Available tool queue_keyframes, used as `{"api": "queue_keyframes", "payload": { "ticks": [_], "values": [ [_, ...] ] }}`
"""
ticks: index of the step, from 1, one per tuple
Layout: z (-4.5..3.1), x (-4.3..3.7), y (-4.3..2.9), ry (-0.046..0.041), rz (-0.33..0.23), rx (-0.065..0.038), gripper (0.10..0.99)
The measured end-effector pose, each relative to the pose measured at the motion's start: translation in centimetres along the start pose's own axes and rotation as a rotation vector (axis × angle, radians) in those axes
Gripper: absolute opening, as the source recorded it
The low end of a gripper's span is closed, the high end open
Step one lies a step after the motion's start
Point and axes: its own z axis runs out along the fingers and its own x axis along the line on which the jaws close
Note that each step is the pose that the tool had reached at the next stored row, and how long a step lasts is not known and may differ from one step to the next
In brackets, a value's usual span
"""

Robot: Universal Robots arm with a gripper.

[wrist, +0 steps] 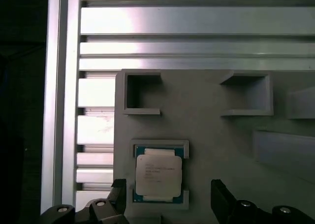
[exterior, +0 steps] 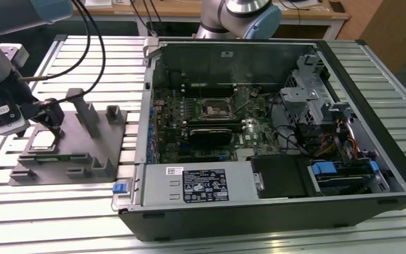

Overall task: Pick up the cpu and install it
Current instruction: 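Pick up the cpu and move it towards the insertion slot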

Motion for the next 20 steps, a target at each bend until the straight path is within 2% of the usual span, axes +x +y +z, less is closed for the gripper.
{"api": "queue_keyframes", "payload": {
  "ticks": [8,20],
  "values": [
    [0.92,0.35,0.10,-0.0023,0.000,0.001,0.776],
    [1.19,0.35,0.19,-0.0028,0.000,0.003,0.776]
  ]
}}
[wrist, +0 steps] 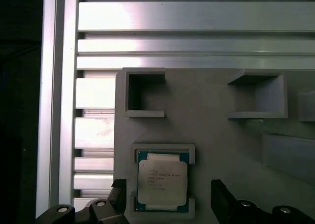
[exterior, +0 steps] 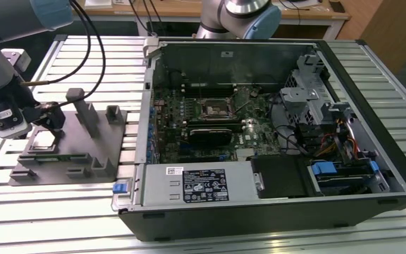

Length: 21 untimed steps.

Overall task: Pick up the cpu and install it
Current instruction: 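Pick up the cpu and move it towards the insertion slot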

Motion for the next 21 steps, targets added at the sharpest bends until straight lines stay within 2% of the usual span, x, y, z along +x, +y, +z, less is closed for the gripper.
{"api": "queue_keyframes", "payload": {
  "ticks": [11,17,19,20,21],
  "values": [
    [0.82,0.18,0.00,-0.0056,0.000,0.001,0.776],
    [1.29,0.25,0.53,-0.0058,0.000,0.002,0.776],
    [1.40,0.42,0.57,-0.0059,0.000,0.003,0.761],
    [1.44,0.47,0.57,-0.0060,0.000,0.004,0.694],
    [1.49,0.48,0.57,-0.0063,0.000,0.007,0.694]
  ]
}}
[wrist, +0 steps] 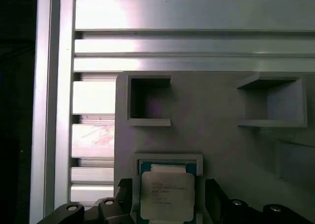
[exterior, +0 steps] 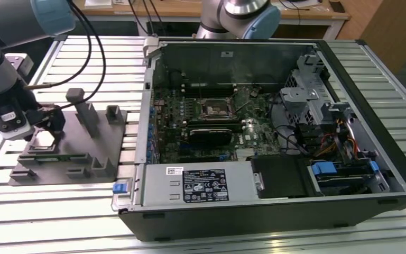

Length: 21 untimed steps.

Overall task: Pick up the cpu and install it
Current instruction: 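Pick up the cpu and move it towards the insertion slot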

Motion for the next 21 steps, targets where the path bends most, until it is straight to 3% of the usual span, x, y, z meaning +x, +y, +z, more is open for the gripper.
{"api": "queue_keyframes", "payload": {
  "ticks": [3,5,9,10,15,21],
  "values": [
    [0.12,0.03,-0.01,-0.0001,0.000,0.020,0.694],
    [0.24,0.03,-0.01,-0.0001,0.000,0.028,0.694],
    [0.34,0.03,0.03,-0.0001,0.000,0.028,0.678],
    [0.34,0.03,0.05,-0.0001,0.000,0.028,0.612],
    [0.35,0.09,0.26,-0.0002,0.000,0.028,0.612],
    [0.35,0.54,0.26,-0.0118,0.000,0.028,0.612]
  ]
}}
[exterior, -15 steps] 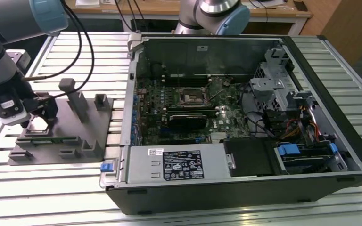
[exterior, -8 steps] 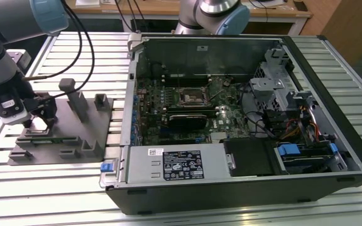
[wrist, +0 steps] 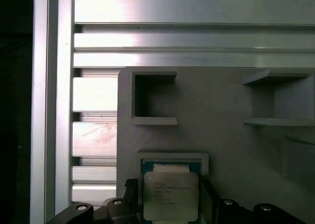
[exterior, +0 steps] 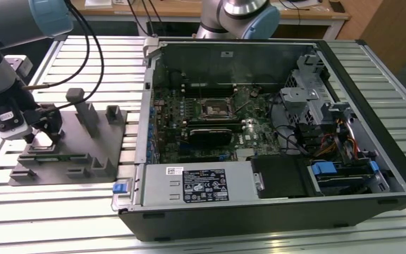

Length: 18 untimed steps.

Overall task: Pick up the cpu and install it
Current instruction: 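Pick up the cpu and move it towards the insertion slot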

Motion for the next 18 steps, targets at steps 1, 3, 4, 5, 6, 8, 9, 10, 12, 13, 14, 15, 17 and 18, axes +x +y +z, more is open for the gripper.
{"api": "queue_keyframes", "payload": {
  "ticks": [1,3,4,5,6,8,9,10,12,13,14,15,17,18],
  "values": [
    [0.00,0.01,0.01,-0.0005,0.000,0.000,0.612],
    [0.01,0.01,0.02,-0.0012,0.000,0.000,0.612],
    [0.00,0.02,0.02,-0.0012,0.000,0.000,0.612],
    [0.01,0.02,0.02,-0.0013,0.000,0.000,0.612],
    [0.00,0.02,0.02,-0.0012,0.000,0.000,0.592],
    [0.00,0.02,0.03,-0.0011,0.000,0.000,0.537],
    [0.00,0.02,0.03,-0.0011,0.000,0.000,0.537],
    [0.00,0.02,0.03,-0.0012,0.000,0.000,0.537],
    [0.00,0.02,0.03,-0.0012,0.000,0.000,0.537],
    [0.00,0.02,0.04,-0.0012,0.000,0.000,0.537],
    [-0.01,0.02,0.04,-0.0012,0.000,0.000,0.537],
    [-0.02,0.01,0.04,-0.0013,0.000,0.000,0.537],
    [-0.10,0.01,0.04,-0.0013,0.000,0.000,0.537],
    [-0.19,0.02,0.04,-0.0011,0.000,0.000,0.537]
  ]
}}
